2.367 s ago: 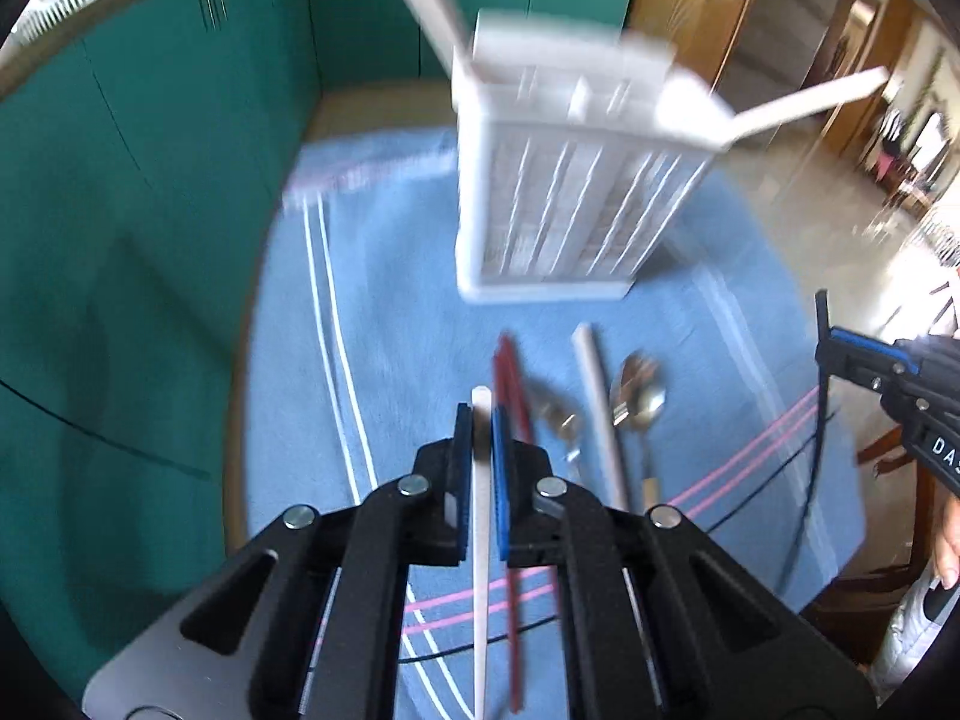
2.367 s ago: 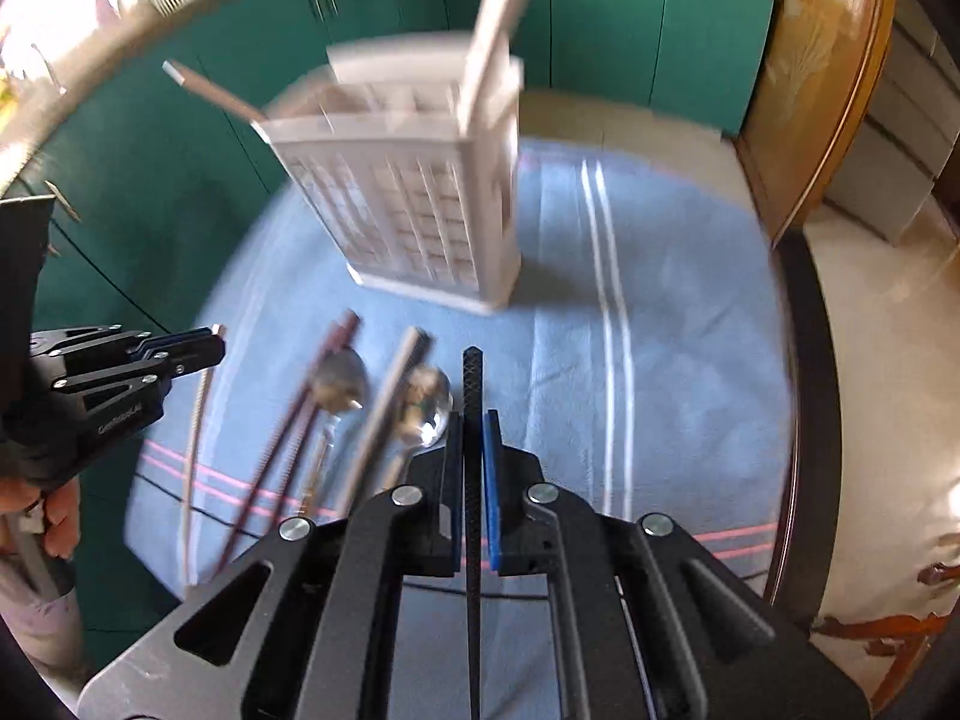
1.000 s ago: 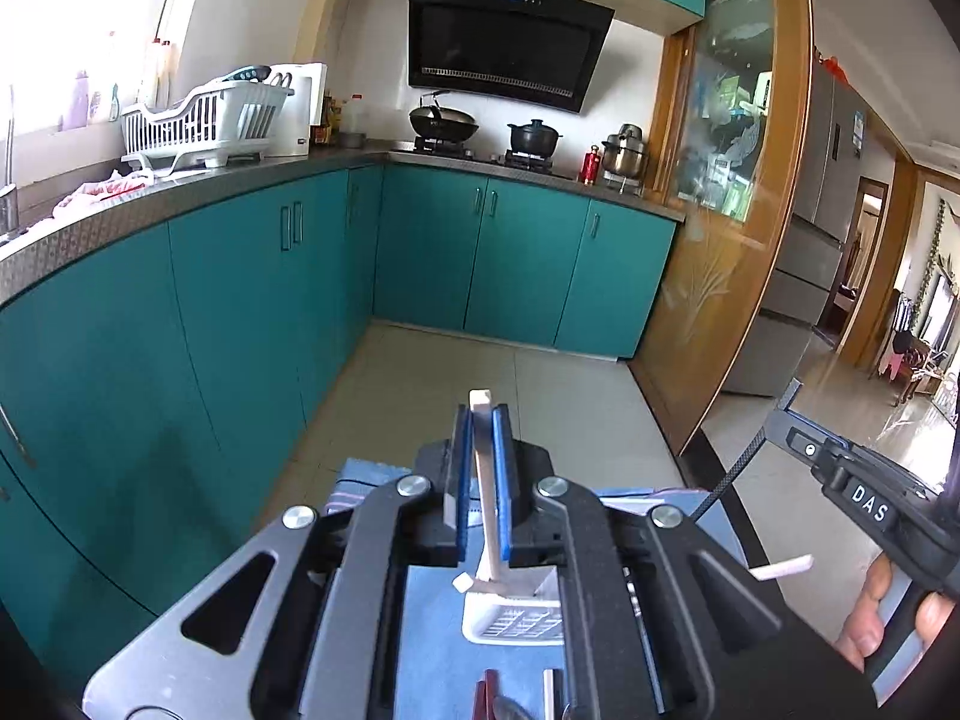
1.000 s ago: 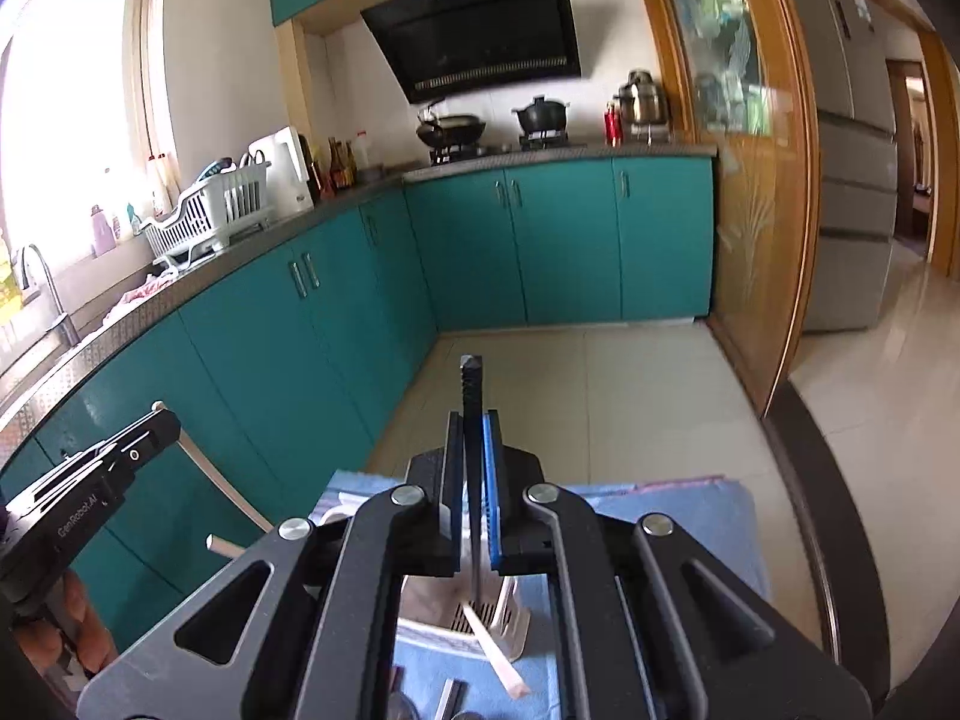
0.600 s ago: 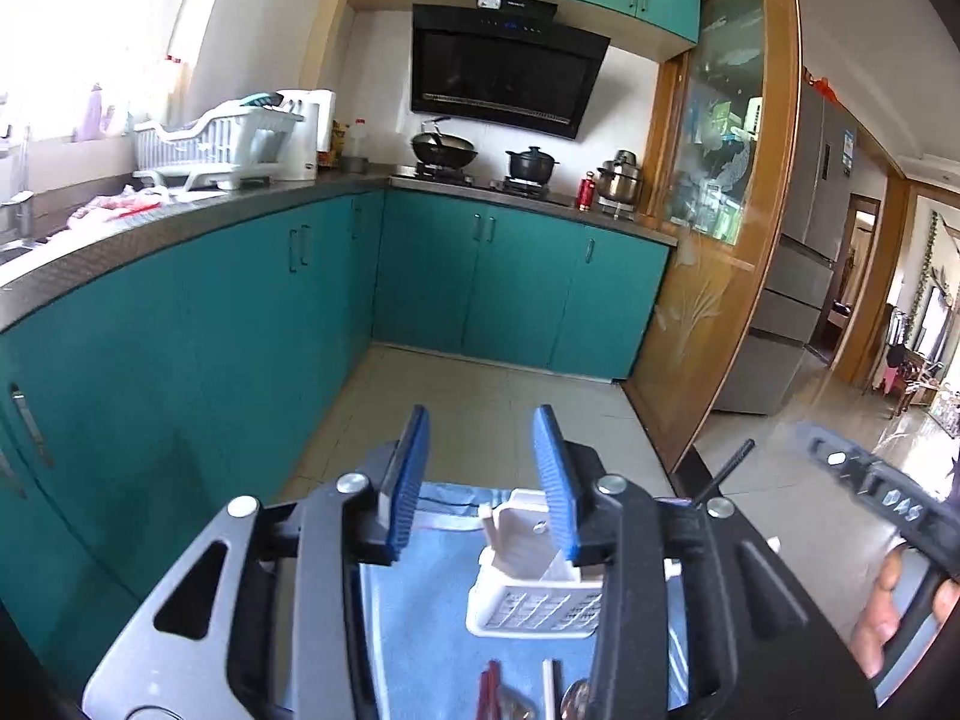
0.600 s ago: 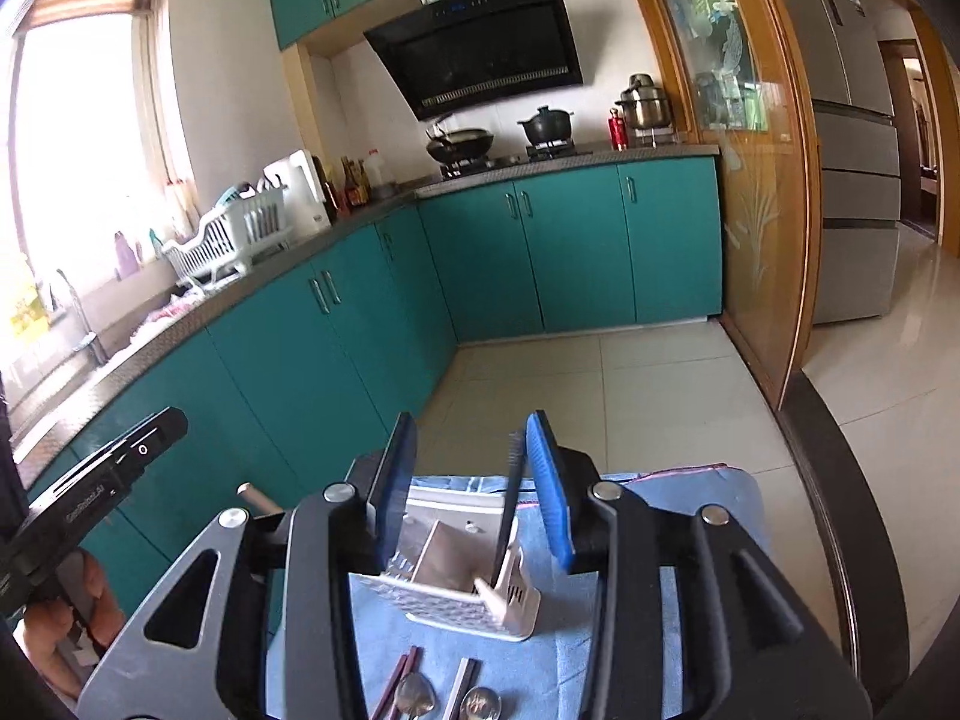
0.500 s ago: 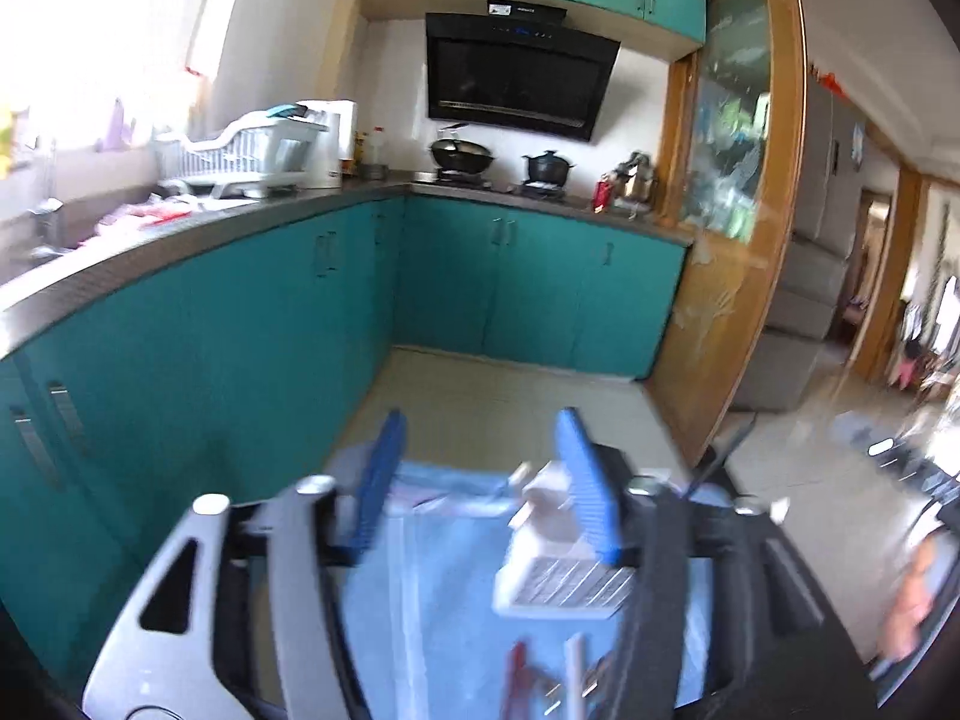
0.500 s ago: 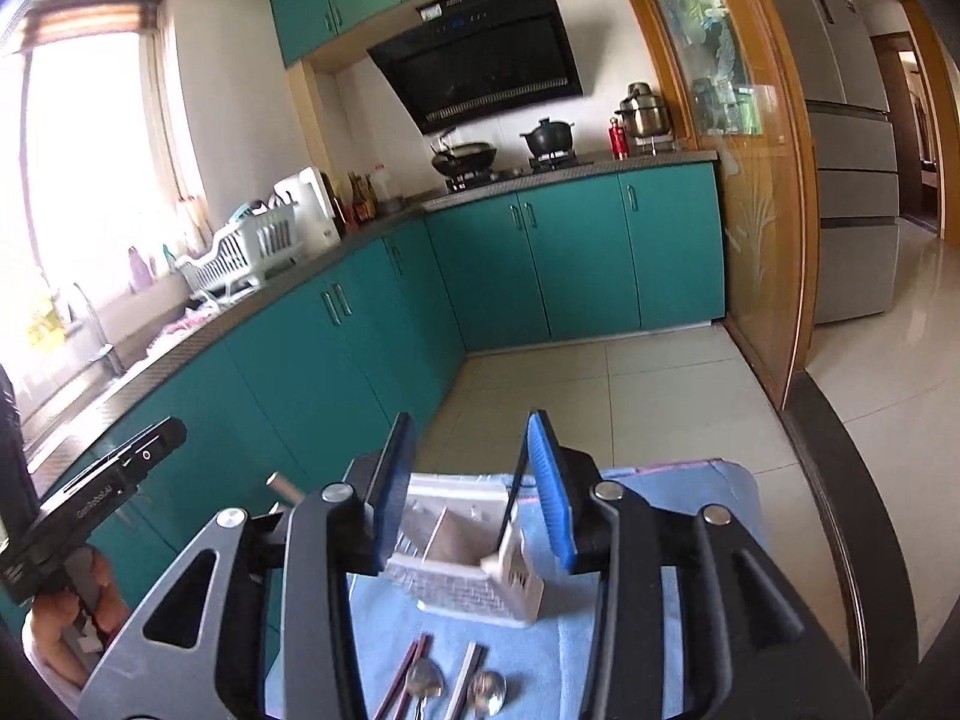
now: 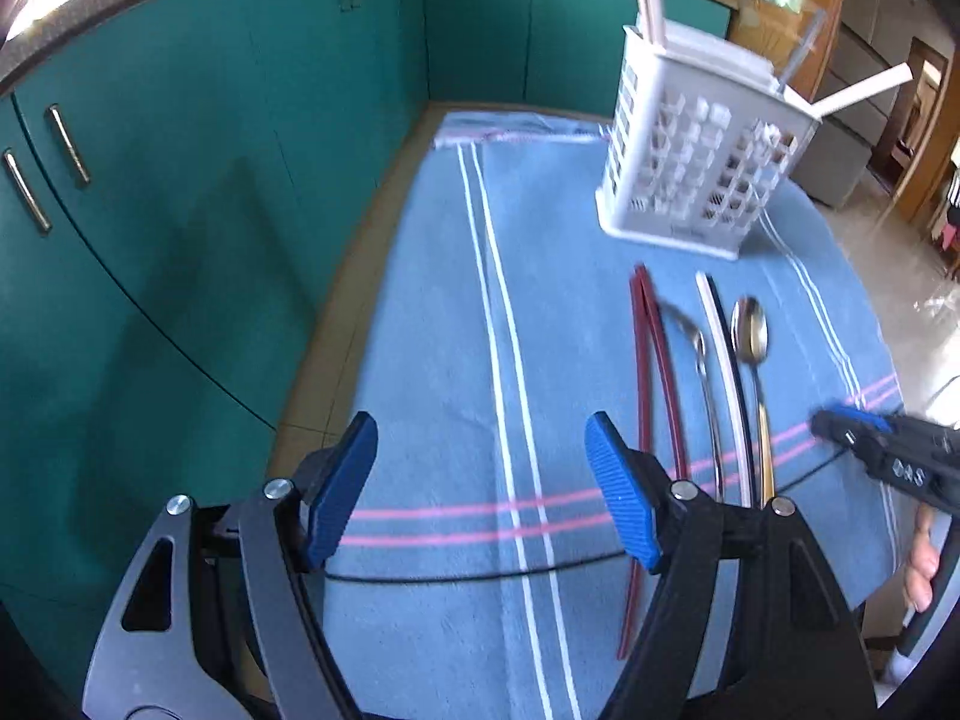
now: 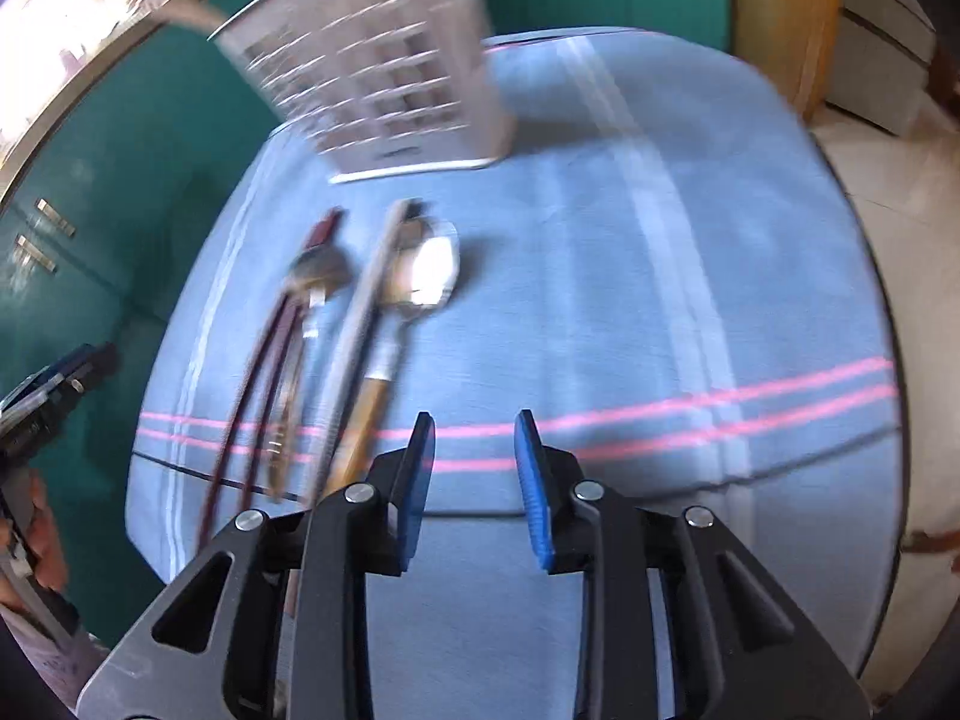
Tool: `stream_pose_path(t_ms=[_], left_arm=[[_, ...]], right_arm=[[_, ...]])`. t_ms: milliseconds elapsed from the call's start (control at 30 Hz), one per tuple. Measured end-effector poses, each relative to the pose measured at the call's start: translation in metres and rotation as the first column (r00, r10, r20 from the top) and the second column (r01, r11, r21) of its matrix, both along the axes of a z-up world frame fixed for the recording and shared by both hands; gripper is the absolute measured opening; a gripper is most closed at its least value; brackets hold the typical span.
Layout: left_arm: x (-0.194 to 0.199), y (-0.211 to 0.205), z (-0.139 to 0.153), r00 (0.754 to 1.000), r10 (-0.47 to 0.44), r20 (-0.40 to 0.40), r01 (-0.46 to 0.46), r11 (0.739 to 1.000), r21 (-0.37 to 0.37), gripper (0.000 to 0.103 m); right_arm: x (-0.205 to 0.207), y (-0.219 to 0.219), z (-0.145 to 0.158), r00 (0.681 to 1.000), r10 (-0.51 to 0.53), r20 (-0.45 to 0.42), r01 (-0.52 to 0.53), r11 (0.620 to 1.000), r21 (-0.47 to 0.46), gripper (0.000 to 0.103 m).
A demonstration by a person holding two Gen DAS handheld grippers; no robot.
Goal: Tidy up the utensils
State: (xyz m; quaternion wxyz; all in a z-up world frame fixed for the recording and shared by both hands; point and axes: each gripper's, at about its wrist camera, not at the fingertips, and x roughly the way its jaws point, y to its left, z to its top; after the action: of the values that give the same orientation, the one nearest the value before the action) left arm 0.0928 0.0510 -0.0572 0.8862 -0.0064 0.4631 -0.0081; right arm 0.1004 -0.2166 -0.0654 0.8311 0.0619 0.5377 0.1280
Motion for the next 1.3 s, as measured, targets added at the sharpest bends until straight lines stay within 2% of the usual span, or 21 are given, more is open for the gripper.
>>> stream_pose_path(t_ms=[133,233,267,300,333,633,667,700,800,833,867,900,967,1100,1167,1300], left_arm=[[-0.009,-0.004,-0.012,0.999,-0.009,-0.038,0.007,0.999,-0.034,0.073],[-0.010,-0.009,-0.021,0.997,-0.025,-0.069,0.021,0.998,-0.051,0.073],[-0.011,-0.011,-0.022,0.997,-0.033,-0.074,0.029,0.998,-0.050,0.073],[-0.010,-0.014,-0.024,0.996,-0.041,-0.080,0.037,0.998,-0.050,0.073],[-0.010,-0.016,-0.025,0.995,-0.048,-0.085,0.044,0.998,-0.051,0.073],[0.011,-0.052,-0.036,0.981,-0.156,-0.119,0.150,0.987,-0.056,0.072],[0.015,-0.057,-0.039,0.977,-0.172,-0.126,0.166,0.984,-0.060,0.067],[0.018,-0.061,-0.042,0.974,-0.183,-0.134,0.176,0.982,-0.064,0.057],[0.023,-0.069,-0.051,0.965,-0.201,-0.167,0.193,0.979,-0.063,0.044],[0.023,-0.071,-0.051,0.966,-0.202,-0.164,0.196,0.979,-0.052,0.043],[0.023,-0.074,-0.052,0.964,-0.208,-0.164,0.205,0.978,-0.038,0.036],[0.023,-0.074,-0.051,0.964,-0.208,-0.164,0.205,0.978,-0.035,0.023],[0.023,-0.072,-0.050,0.965,-0.200,-0.173,0.194,0.980,-0.051,0.008],[0.017,-0.064,-0.050,0.963,-0.189,-0.192,0.174,0.981,-0.088,0.006],[0.012,-0.061,-0.049,0.963,-0.182,-0.199,0.166,0.982,-0.092,0.006],[0.000,-0.058,-0.050,0.963,-0.172,-0.207,0.156,0.984,-0.090,0.006]], right_arm=[[0.017,0.032,-0.013,0.998,0.048,-0.042,-0.049,0.998,-0.027,0.030],[0.023,0.046,-0.014,0.998,0.061,-0.019,-0.063,0.993,-0.104,0.029],[0.024,0.048,-0.014,0.998,0.054,-0.017,-0.056,0.990,-0.130,0.026],[0.024,0.049,-0.015,0.999,0.051,-0.018,-0.053,0.989,-0.137,0.017],[0.024,0.048,-0.015,0.998,0.050,-0.024,-0.053,0.990,-0.131,0.010],[-0.004,-0.016,-0.015,0.993,-0.112,-0.049,0.109,0.992,-0.063,0.008],[-0.009,-0.024,-0.014,0.991,-0.125,-0.048,0.123,0.991,-0.056,0.008],[-0.012,-0.031,-0.013,0.990,-0.135,-0.046,0.133,0.990,-0.046,0.008],[-0.019,-0.043,-0.014,0.988,-0.151,-0.039,0.150,0.989,-0.016,0.012],[-0.021,-0.046,-0.014,0.987,-0.157,-0.034,0.156,0.988,-0.013,0.014],[-0.021,-0.043,-0.012,0.987,-0.159,-0.026,0.159,0.987,-0.013,0.014],[-0.023,-0.045,-0.014,0.987,-0.160,-0.017,0.160,0.987,-0.010,0.014],[-0.022,-0.041,-0.006,0.989,-0.146,0.007,0.146,0.989,0.013,0.014],[-0.012,-0.028,0.005,0.997,-0.072,0.026,0.071,0.996,0.054,0.014],[-0.002,-0.007,0.004,1.000,-0.012,0.027,0.010,0.997,0.079,0.014],[0.019,0.026,-0.003,0.999,0.051,0.015,-0.052,0.997,0.054,0.014]])
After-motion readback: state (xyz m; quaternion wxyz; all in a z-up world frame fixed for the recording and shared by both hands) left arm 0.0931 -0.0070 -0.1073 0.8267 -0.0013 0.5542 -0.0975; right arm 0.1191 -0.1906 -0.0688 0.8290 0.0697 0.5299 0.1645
